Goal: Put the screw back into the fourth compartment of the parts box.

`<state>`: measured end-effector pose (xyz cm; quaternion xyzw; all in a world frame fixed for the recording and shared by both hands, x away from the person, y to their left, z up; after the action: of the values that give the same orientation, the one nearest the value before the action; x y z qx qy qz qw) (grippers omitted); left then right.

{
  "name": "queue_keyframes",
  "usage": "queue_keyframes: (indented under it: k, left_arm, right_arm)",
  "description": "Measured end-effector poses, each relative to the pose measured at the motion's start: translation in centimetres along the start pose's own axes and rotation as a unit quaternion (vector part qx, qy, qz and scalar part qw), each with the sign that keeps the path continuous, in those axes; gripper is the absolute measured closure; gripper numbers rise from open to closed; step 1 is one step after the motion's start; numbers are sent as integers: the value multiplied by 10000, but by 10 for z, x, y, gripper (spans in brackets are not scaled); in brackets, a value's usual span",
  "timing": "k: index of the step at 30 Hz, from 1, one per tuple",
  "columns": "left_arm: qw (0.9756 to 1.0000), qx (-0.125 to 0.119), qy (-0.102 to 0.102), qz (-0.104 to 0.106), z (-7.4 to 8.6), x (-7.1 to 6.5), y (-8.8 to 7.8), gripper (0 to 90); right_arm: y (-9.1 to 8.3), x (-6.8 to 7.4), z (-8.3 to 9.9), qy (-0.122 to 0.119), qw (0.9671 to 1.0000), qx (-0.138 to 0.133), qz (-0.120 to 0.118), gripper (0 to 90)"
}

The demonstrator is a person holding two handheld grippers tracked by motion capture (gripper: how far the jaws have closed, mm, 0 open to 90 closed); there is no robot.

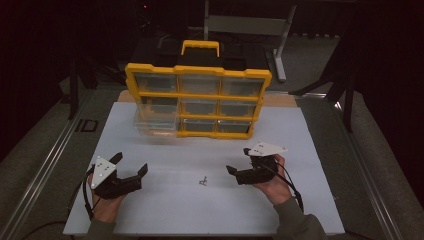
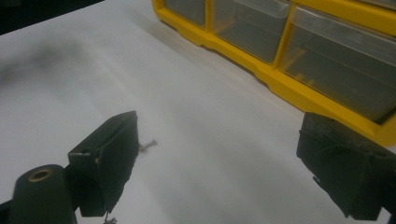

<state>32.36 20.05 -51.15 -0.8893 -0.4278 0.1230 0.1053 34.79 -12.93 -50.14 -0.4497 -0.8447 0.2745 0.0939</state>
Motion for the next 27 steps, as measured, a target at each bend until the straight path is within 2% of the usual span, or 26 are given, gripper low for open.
queue_keyframes:
  k: [4,15,22,27]
  left_arm:
    - [10000,23,-33,49,1,-1,2,23]
    - [10000,80,30,-47,2,1,3,9]
    - [10000,72,34,-51,2,1,4,8]
    - [9999,90,28,-70,3,2,3,8]
  right_arm:
    - [4,4,-4,-31,10000,34,-74,129]
    - [18,15,-7,-159,9994,212,-223,130]
    - [27,26,-12,-457,9976,401,-319,131]
    - [32,37,-20,-743,9950,505,-436,132]
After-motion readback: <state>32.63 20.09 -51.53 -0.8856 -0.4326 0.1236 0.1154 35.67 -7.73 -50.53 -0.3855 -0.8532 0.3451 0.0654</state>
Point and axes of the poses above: each handheld gripper's, and its own axes: y roughly forward along the jaws, z roughly out of its underside, x roughly to its left, the point moved 9 cm from there along y, roughly forward along the jaws, and after that the axes turned 14 degrees about z, right-handed, at the moved point
